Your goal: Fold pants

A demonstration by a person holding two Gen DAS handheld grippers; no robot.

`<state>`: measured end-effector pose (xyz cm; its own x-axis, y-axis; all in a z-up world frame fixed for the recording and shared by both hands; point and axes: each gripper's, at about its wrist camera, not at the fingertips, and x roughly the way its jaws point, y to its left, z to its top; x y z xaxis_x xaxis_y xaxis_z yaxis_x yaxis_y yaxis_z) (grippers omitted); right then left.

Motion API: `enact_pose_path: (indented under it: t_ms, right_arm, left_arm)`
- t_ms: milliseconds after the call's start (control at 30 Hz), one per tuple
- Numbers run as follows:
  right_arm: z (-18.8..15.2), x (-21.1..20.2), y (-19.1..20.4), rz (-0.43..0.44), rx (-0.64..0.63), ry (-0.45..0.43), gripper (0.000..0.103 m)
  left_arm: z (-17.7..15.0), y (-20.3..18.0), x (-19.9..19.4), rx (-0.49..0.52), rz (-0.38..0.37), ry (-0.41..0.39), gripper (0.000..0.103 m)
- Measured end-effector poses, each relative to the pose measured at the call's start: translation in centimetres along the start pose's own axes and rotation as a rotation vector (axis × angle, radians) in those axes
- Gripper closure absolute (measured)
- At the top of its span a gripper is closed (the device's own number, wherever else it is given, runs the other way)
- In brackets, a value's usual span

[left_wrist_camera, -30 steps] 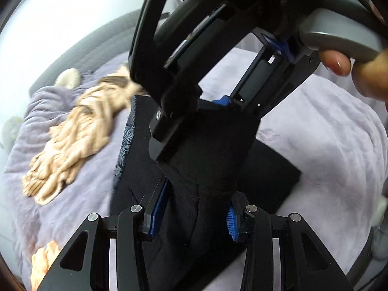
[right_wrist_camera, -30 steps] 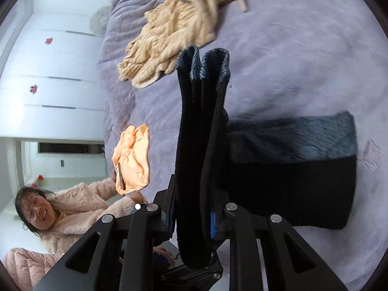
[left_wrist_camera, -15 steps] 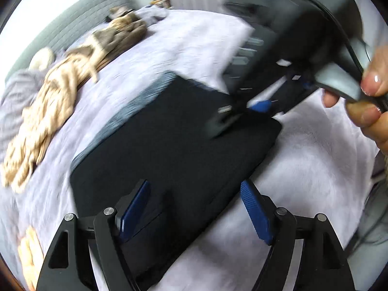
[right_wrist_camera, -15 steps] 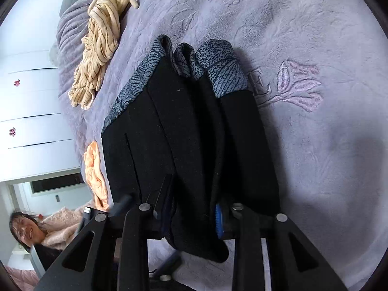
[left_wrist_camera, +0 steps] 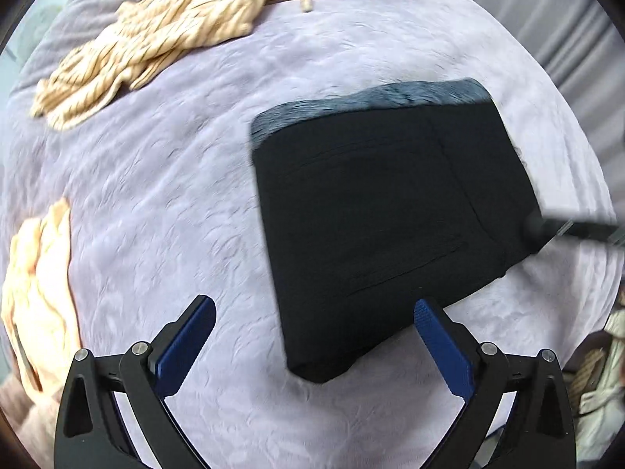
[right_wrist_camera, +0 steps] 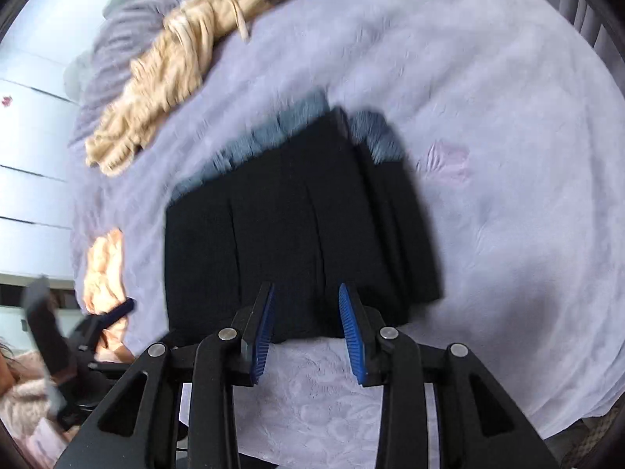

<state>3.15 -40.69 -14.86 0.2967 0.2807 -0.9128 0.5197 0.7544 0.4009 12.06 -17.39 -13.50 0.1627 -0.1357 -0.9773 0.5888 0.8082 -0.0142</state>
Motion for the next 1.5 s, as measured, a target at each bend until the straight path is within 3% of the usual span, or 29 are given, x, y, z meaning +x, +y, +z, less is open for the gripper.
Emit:
enact_pose_path:
  t_ms: [133, 200, 333, 433, 700, 900, 1167, 1500]
  right_arm:
    - [-1.5, 3.5, -0.4, -0.128, 0.034, 0.066, 0.056]
    - [-2.2, 3.2, -0.7, -0.103, 0.076, 0.059, 0.047]
    - [-3.4, 2.0, -0.6, -0.122, 0.079, 0.051, 0.046]
    - [-3.9, 0.9, -0.3, -0.099, 0.108, 0.022, 0.037]
    - [-4.5, 1.0, 4.2, -0.042, 0.080, -0.007, 0.024]
    - [-5.3, 3.6, 10.1, 0.009, 0.014, 0.054, 0.024]
    - [-5.7, 7.7, 17.2, -0.087, -0.124, 0.177, 0.024]
    - [-7.3, 10.8, 22.4, -0.169, -0.175, 0.265, 0.024]
  left_arm:
    - [-0.4, 1.3, -1.6, -0.016, 0.019, -0.010, 0.001]
    - [-0.3, 1.9, -2.0, -0.022, 0.020, -0.015, 0.001]
    - [0.4, 4.3, -2.0, -0.051, 0.017, -0.012, 0.001]
    - [0.2, 5.6, -2.4, -0.069, 0.017, -0.018, 0.001]
    - [-1.7, 10.1, -2.7, -0.180, 0.009, -0.024, 0.001]
    - [-4.8, 15.0, -1.4, -0.268, 0.001, -0.005, 0.001]
    - [-8.0, 21.5, 0.3, -0.411, -0.021, 0.032, 0.001]
    - [-10.1, 26.8, 1.2, -0.475, -0.034, 0.042, 0.001]
